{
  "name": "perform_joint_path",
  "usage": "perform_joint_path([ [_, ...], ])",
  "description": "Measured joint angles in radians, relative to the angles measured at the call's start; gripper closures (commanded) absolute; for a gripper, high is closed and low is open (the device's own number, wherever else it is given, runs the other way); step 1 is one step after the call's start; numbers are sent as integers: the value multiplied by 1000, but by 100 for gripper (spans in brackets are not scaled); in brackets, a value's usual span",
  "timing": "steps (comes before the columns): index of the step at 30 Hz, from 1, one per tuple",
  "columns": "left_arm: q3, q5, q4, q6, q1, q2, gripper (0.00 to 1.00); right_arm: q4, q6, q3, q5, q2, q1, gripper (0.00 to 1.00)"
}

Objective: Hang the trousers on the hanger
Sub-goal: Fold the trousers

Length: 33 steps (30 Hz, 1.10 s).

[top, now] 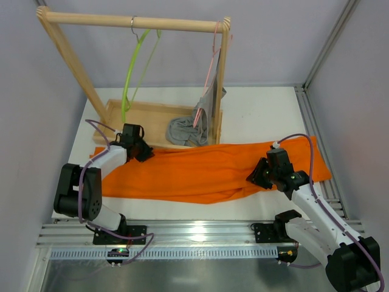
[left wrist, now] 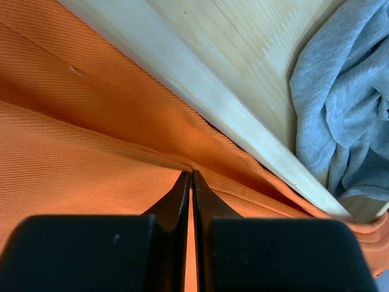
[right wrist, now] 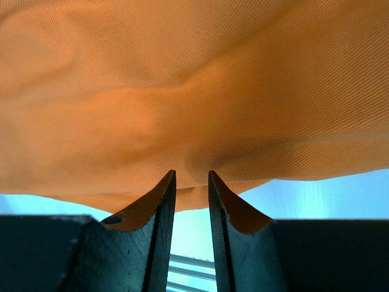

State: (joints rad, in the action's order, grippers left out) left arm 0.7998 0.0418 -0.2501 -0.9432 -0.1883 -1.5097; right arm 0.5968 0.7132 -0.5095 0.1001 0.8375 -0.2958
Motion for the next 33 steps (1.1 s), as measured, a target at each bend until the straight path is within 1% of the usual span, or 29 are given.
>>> perform_joint_path([
  [8,14,-16,4,0,-23,61,99,-12,0,3,0,0,0,69],
  [13,18,-15,39,1,-27,66,100,-15,0,3,0,1,0,69],
  [21,18,-16,90,9,-27,18,100,-14,0,3,0,1,0,69],
  [24,18,-18,105,20,-27,-6,95,-14,0,3,0,0,0,69],
  [25,18,-18,105,20,-27,-6,95,-14,0,3,0,0,0,69],
  [26,18,-22,107,29,-27,-6,94,-13,0,3,0,0,0,69],
  [27,18,-24,108,35,-27,-6,85,-13,0,3,0,0,0,69],
  [29,17,-31,103,53,-28,-3,75,-12,0,3,0,0,0,69],
  [30,17,-35,99,65,-28,4,66,-11,0,3,0,-1,0,69],
  [32,17,-54,85,86,-28,36,62,-4,0,3,-1,-3,0,69],
  [33,17,-69,71,94,-28,64,57,2,0,3,-4,-5,0,68],
])
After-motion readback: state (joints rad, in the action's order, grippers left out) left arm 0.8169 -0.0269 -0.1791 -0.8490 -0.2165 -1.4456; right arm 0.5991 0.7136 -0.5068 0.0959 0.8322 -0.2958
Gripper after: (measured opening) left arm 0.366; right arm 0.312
